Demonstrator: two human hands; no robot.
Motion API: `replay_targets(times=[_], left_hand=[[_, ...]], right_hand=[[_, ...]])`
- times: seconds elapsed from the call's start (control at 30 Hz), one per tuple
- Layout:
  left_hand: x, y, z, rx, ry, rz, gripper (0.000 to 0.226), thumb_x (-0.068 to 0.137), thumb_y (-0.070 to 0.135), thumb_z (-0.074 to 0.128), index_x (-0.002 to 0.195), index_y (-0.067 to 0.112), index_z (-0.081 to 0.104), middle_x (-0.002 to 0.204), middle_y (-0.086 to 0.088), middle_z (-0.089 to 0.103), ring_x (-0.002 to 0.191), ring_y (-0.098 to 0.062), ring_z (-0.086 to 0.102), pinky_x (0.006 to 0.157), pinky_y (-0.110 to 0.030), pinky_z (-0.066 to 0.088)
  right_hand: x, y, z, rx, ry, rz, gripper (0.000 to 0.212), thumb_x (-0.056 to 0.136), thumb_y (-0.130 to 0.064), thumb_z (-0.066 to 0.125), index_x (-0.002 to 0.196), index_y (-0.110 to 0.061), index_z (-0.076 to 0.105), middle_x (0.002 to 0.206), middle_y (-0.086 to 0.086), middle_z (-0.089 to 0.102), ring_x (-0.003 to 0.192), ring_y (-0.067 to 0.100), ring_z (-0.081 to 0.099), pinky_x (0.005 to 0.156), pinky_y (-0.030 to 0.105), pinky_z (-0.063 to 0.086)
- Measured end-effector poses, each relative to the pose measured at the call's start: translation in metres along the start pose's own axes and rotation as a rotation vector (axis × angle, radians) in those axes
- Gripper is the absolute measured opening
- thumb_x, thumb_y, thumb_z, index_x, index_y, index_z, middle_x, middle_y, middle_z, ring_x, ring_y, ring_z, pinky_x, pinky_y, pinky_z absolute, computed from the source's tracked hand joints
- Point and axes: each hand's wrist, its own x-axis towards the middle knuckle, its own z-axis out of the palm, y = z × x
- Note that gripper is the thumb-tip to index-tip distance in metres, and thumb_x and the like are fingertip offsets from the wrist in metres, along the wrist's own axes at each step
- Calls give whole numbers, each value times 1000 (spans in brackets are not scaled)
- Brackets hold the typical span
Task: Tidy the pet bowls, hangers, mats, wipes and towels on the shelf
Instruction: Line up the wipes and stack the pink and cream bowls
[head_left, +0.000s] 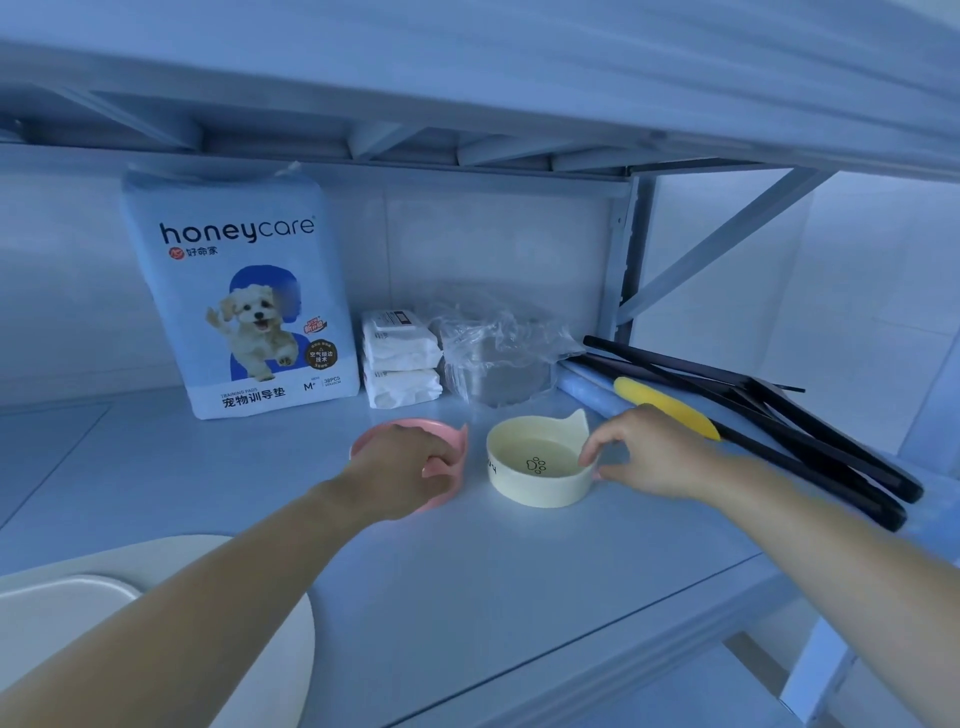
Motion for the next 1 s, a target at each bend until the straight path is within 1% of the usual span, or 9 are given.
replay_targets(times=[0.07, 0.13, 0.2, 0.33, 0.47, 0.63, 0.8, 0.93, 1.0], left_hand=[[1, 3, 0, 17, -27, -13, 27, 88, 18, 50, 108, 24, 67, 94, 9, 55, 84, -9, 44, 73, -19, 38], [1, 3, -1, 27, -39, -15, 31, 89, 17, 50, 110, 31, 68, 98, 11, 58, 85, -8, 43, 73, -16, 36], [0, 2, -3, 14, -43, 14, 32, 88, 16, 54, 112, 34, 66, 106, 19, 61, 83, 0, 43, 74, -6, 33], [0, -2, -7, -149, -83, 52, 39, 85, 6, 58, 115, 30, 65, 88, 37, 53, 82, 24, 48, 71, 5, 30], [5, -1, -4, -114, -111, 43, 35, 88, 9, 57, 118, 27, 63, 99, 25, 57, 96, 3, 49, 75, 5, 29], [14, 8, 10, -75, -77, -35, 20, 88, 23, 58, 105, 24, 68, 103, 17, 61, 97, -3, 52, 83, -17, 40], [16, 8, 22, -23, -47, -93, 15, 89, 27, 55, 99, 30, 65, 94, 20, 63, 91, -4, 56, 82, -26, 49], [21, 13, 29, -57, -2, -112, 12, 89, 19, 53, 86, 21, 64, 78, 13, 60, 76, -7, 52, 66, -14, 39], [26, 22, 36, -26, 58, -195, 16, 90, 19, 49, 90, 24, 64, 82, 13, 60, 82, -11, 52, 91, -28, 39]], right_hand=[[1, -2, 5, 78, 77, -19, 8, 81, -17, 70, 83, -25, 73, 79, -17, 65, 72, -5, 56, 69, 8, 44], [3, -3, 10, 129, 110, -45, 7, 80, -15, 71, 81, -22, 74, 76, -14, 66, 70, -8, 57, 62, 5, 40], [4, 0, 14, 157, 115, -69, 7, 80, -16, 73, 83, -22, 74, 78, -12, 67, 76, -9, 58, 62, 6, 40], [1, 9, 6, 204, 40, -82, 25, 72, -25, 81, 94, -27, 70, 87, -18, 67, 83, -6, 60, 74, 8, 43], [0, 15, 5, 194, 38, -15, 15, 69, -32, 81, 80, -26, 72, 82, -13, 69, 82, 1, 59, 73, 19, 45], [15, 2, 32, 166, 211, -76, 15, 76, -36, 75, 77, -22, 70, 66, -15, 60, 64, 2, 52, 58, 15, 36], [27, 11, 36, 172, 174, -101, 41, 71, -38, 79, 107, -21, 66, 106, -11, 67, 97, 5, 59, 85, 23, 46], [30, 24, 39, 214, 174, -48, 30, 66, -36, 82, 79, -14, 65, 77, -6, 66, 79, 12, 61, 72, 28, 47], [41, 21, 43, 201, 219, -23, 36, 66, -40, 80, 65, -13, 55, 68, 0, 63, 72, 20, 59, 63, 35, 45]])
